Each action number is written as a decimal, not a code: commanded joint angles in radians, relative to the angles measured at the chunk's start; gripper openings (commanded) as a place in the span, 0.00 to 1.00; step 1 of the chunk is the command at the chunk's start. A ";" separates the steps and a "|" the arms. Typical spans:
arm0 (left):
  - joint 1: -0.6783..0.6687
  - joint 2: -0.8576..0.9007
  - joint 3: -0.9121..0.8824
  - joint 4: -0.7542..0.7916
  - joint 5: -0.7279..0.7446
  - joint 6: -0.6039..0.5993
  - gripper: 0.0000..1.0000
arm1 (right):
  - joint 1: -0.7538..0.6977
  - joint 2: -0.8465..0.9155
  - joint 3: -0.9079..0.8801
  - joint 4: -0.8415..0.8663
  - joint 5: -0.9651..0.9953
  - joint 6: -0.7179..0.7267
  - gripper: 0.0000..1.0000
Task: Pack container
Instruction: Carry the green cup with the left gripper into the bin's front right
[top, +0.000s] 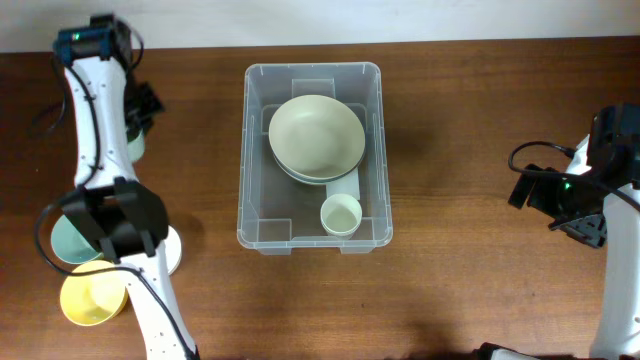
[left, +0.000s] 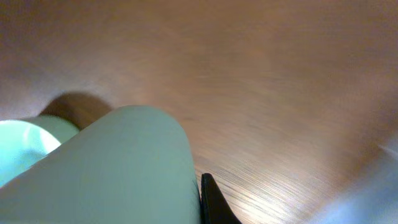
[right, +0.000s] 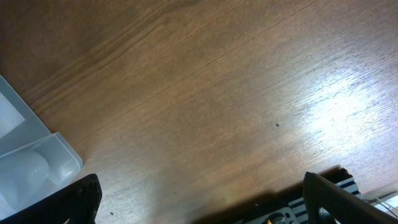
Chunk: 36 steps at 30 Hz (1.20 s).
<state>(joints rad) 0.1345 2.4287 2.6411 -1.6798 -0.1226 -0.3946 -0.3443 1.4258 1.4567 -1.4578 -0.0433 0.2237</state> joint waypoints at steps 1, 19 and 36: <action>-0.120 -0.185 0.064 -0.005 0.091 0.045 0.01 | -0.003 -0.011 0.015 0.000 0.003 -0.011 0.99; -0.763 -0.464 -0.173 -0.008 0.168 0.068 0.01 | -0.003 -0.011 0.015 -0.013 0.002 -0.026 0.99; -0.614 -0.841 -0.771 0.094 0.024 -0.044 0.01 | -0.003 -0.011 0.015 -0.015 0.002 -0.026 0.99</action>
<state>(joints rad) -0.4805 1.5799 1.8805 -1.6421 -0.0734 -0.4126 -0.3443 1.4258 1.4567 -1.4696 -0.0437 0.2047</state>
